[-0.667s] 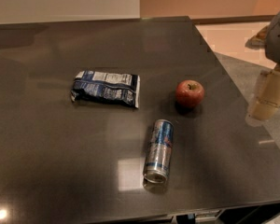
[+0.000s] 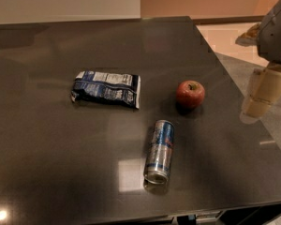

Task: Place redbull can upright

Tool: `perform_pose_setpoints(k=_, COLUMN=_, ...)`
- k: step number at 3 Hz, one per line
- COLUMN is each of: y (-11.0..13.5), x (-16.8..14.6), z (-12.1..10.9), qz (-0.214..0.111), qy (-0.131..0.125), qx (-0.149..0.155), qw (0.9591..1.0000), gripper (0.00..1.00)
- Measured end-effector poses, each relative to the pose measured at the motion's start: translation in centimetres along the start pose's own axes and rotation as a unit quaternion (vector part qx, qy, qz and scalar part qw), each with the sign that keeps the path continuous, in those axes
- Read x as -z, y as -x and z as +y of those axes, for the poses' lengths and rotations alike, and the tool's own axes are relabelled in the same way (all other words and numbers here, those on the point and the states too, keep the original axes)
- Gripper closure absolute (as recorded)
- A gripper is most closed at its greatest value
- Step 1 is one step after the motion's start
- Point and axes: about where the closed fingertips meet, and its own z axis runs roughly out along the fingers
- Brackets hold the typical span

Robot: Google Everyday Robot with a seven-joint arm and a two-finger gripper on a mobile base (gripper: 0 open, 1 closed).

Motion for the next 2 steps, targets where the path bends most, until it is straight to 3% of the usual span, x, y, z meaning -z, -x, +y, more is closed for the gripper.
perform_pose_setpoints(k=1, y=3.5, x=-2.0, z=0.1, qz=-0.036, qy=0.021, qx=0.084, qw=0.9956, gripper=0.0)
perform_pose_setpoints(k=2, y=7.2, x=-3.3, z=0.4, qz=-0.073, qy=0.035, qx=0.165, qw=0.983, gripper=0.0)
